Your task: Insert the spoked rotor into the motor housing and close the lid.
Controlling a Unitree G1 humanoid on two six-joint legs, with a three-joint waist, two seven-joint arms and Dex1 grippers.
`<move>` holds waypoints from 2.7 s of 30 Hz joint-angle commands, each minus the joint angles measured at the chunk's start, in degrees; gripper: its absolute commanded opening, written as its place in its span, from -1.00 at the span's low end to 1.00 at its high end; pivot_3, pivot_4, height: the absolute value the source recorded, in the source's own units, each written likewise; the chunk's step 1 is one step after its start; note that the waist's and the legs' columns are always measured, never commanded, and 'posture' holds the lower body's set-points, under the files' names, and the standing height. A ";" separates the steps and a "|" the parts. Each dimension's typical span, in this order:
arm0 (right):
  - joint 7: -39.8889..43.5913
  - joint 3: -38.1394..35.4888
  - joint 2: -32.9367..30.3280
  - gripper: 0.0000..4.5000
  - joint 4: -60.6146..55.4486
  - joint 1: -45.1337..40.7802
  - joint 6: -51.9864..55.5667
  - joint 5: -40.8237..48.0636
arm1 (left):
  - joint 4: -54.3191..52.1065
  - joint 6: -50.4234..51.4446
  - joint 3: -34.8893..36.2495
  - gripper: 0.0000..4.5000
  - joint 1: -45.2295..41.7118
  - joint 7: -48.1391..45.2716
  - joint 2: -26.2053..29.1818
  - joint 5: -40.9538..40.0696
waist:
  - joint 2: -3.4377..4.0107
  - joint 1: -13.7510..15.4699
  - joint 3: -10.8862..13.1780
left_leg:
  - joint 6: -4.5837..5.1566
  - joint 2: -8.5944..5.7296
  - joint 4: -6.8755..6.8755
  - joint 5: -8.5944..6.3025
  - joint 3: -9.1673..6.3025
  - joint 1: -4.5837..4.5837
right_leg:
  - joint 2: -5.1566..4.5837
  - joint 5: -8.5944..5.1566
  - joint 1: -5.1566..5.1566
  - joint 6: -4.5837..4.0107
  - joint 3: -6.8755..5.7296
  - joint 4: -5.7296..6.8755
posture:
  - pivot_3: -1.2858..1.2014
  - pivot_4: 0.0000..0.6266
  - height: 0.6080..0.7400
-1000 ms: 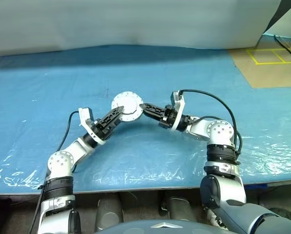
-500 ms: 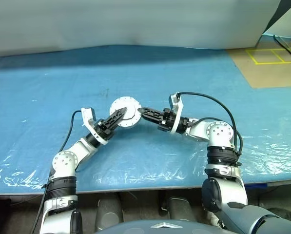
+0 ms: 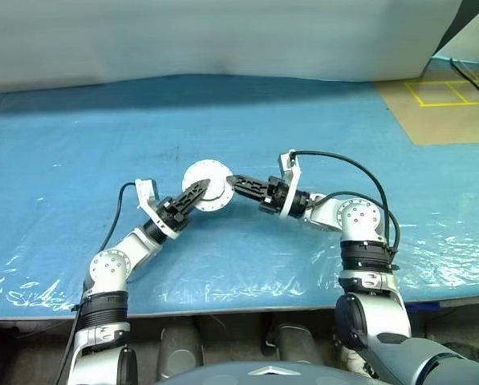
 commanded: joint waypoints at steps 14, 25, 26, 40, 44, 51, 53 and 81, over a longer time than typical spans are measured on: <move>1.67 -0.16 -1.79 0.54 0.41 0.29 -15.45 -5.08 | 13.56 -19.43 10.22 0.12 -10.39 11.79 2.28 10.07 | -0.03 -0.04 0.01 | 0.01 0.01 0.20 0.00 -0.07 -0.01 | 0.01 0.00 0.00 0.00 0.01 0.17 | 0.03 -0.52 1.00; 1.02 0.12 -1.34 0.54 -0.19 1.27 -15.92 -4.95 | 27.99 -37.64 18.54 0.12 -18.79 19.27 4.40 14.97 | -0.17 -0.07 0.02 | 0.01 -0.01 0.26 0.00 -0.15 -0.05 | 0.00 0.00 0.01 0.00 -0.02 0.20 | 0.03 -0.52 1.00; 1.01 0.20 -1.28 0.54 -0.29 1.39 -15.90 -4.95 | 28.44 -38.09 18.80 0.12 -18.85 19.27 4.55 15.09 | -0.17 -0.02 0.02 | 0.01 -0.01 0.26 0.01 -0.15 -0.06 | 0.00 0.00 0.01 0.00 -0.02 0.19 | 0.03 -0.52 1.00; 1.52 1.14 -1.17 0.56 2.36 0.23 -17.00 -6.50 | 25.49 -43.07 20.20 0.99 -15.61 14.26 6.25 16.26 | -0.37 -0.16 0.04 | 0.01 0.02 0.29 0.00 -0.18 -0.01 | 0.01 0.00 0.06 0.00 -0.04 0.22 | 0.03 -0.52 1.00; 1.36 1.00 -1.23 0.56 3.35 -0.25 -17.04 -6.97 | 22.90 -43.24 21.82 0.99 -14.27 10.77 7.41 13.85 | -0.40 0.04 0.04 | 0.01 0.01 0.30 0.00 -0.18 -0.05 | -0.01 0.00 0.05 0.00 -0.04 0.20 | 0.03 -0.52 1.00; 1.71 0.84 -1.48 0.56 3.52 -0.37 -18.10 -7.69 | 21.11 -43.73 21.16 0.99 -12.65 9.39 9.61 15.12 | -0.40 0.09 0.04 | 0.01 0.01 0.31 0.00 -0.18 -0.01 | -0.01 0.00 0.08 -0.01 -0.04 0.23 | 0.03 -0.52 1.00; 1.64 0.73 -1.59 0.56 3.14 -0.19 -19.35 -8.16 | 20.87 -44.35 20.90 0.99 -13.01 8.68 9.77 15.38 | -0.40 0.11 0.04 | 0.01 0.02 0.31 0.00 -0.18 -0.01 | -0.01 0.00 0.08 -0.01 -0.05 0.23 | 0.03 -0.52 1.00; 13.28 11.05 -17.64 0.99 11.16 4.54 -67.38 -37.94 | 9.92 -47.09 -14.39 1.00 -7.32 -18.92 12.88 37.57 | -0.40 -0.18 0.04 | 0.04 0.01 0.32 -0.01 -0.09 0.05 | -0.01 0.00 0.07 -0.01 0.02 0.26 | 0.03 -0.52 1.00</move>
